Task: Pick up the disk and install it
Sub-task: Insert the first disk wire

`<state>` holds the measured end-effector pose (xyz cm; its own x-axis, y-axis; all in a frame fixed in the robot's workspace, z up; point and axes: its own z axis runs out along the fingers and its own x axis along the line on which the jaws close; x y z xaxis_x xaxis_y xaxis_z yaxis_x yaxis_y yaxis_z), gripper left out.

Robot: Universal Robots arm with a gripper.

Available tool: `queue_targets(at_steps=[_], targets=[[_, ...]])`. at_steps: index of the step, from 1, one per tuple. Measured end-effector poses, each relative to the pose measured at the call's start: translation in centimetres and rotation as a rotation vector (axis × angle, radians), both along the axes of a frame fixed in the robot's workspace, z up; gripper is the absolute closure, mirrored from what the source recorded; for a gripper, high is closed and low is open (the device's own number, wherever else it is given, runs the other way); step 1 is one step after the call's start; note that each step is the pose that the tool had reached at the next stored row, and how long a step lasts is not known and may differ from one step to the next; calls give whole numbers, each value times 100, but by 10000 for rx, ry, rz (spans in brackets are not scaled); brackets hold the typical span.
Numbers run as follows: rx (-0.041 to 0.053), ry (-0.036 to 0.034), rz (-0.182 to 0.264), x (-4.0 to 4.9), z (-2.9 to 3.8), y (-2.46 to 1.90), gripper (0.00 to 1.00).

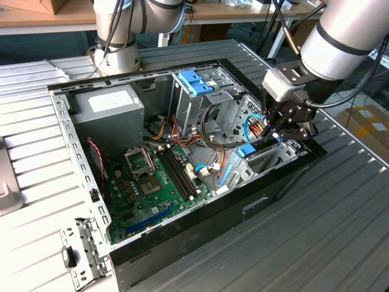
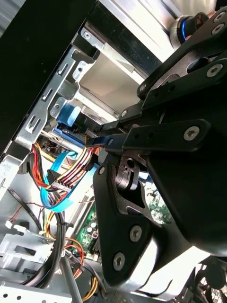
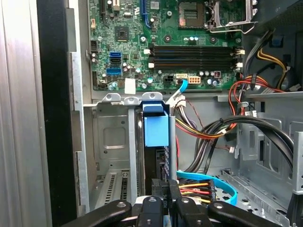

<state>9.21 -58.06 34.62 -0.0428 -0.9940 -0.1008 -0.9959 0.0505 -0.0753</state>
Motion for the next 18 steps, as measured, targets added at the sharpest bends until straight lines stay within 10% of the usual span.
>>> queue_targets(at_steps=[18], targets=[[-10,0,-150,-1,-32,8,83]])
